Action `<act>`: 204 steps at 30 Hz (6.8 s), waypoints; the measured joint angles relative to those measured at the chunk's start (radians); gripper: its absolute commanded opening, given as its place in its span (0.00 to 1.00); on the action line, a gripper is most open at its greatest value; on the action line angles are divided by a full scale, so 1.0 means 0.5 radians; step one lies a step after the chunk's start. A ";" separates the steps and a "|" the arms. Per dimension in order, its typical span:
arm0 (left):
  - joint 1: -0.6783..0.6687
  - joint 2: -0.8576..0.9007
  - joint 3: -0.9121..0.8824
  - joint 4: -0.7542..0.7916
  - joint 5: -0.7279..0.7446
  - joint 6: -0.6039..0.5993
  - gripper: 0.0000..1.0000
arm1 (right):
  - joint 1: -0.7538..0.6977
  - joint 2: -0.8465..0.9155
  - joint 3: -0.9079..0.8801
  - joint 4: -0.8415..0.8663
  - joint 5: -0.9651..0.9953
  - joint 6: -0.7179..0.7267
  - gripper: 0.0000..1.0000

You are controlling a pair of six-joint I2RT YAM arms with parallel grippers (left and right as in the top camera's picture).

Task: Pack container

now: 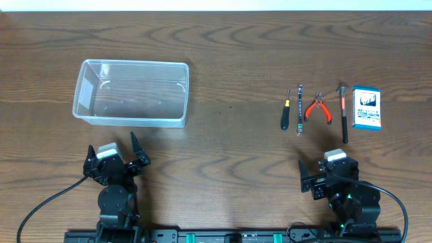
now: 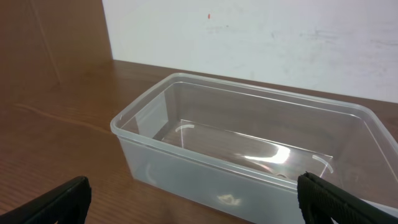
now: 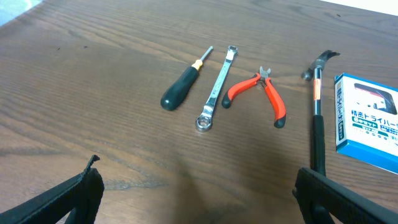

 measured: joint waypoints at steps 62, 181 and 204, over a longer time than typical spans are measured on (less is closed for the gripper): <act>0.000 0.000 0.000 -0.001 0.000 0.000 0.98 | 0.000 0.000 0.000 0.000 0.000 0.000 0.99; 0.000 0.000 0.000 -0.001 0.000 0.000 0.98 | 1.505 4.112 2.808 -0.089 0.962 1.990 0.04; 0.000 0.000 0.000 0.000 0.000 0.000 0.98 | 1.143 3.748 2.817 -0.721 0.975 1.402 0.57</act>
